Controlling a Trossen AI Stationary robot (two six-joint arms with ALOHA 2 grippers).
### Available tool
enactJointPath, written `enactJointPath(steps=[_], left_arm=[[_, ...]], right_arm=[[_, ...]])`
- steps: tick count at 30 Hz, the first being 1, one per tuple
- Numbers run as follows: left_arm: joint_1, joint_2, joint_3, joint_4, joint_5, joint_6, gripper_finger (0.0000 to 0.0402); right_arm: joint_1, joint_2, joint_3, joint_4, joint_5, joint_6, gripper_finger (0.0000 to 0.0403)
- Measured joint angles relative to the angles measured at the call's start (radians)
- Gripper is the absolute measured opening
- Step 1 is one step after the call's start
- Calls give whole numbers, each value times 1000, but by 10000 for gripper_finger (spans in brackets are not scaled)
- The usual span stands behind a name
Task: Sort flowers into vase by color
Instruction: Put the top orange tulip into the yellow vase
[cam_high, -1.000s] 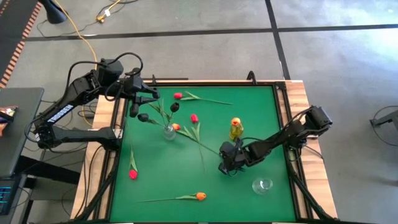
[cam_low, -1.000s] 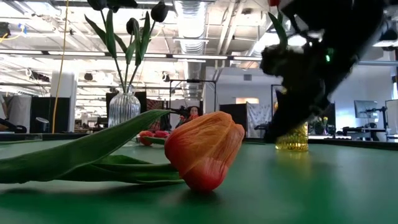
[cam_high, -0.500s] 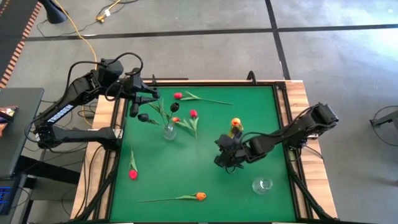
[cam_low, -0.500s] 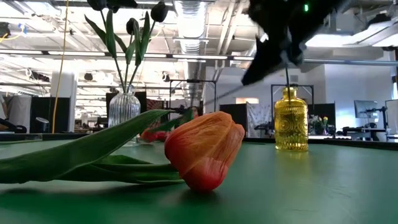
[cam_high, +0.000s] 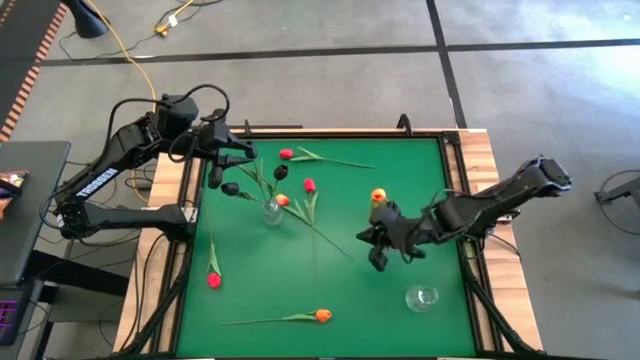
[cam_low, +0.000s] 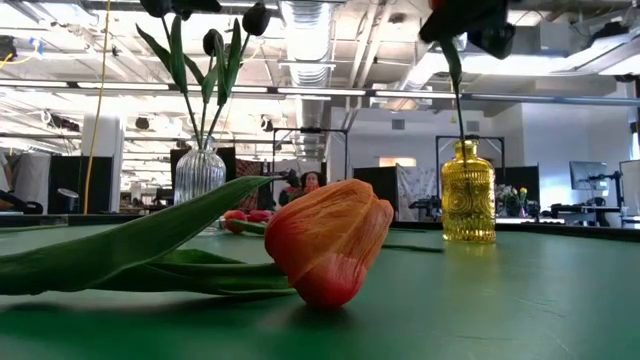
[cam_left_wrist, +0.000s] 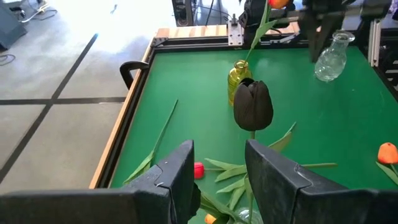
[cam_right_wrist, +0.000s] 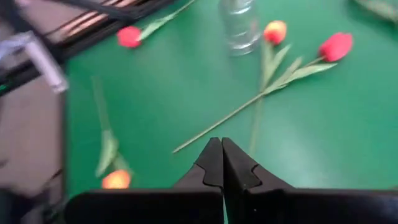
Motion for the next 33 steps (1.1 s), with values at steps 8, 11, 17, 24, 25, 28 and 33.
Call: enactJointPath(steps=[8, 11, 17, 24, 25, 28, 33], left_arm=[[0, 0, 0, 1, 0, 6, 132], [0, 0, 0, 0, 2, 6, 132], [0, 0, 0, 0, 5, 5, 132], [0, 0, 0, 0, 5, 6, 132], [0, 0, 0, 0, 5, 6, 132], [0, 0, 0, -1, 7, 6, 132], [0, 0, 0, -16, 25, 6, 132]], right_arm=[[43, 32, 1, -89, -165, -23, 49], [64, 101, 0, -118, -153, -38, 51], [73, 248, 0, -86, -151, -41, 54], [69, 364, -1, -17, -132, 12, 56], [67, 379, -1, 3, -120, 12, 56], [52, 419, -1, 69, -106, 12, 56], [46, 459, -1, 162, -49, 12, 57]])
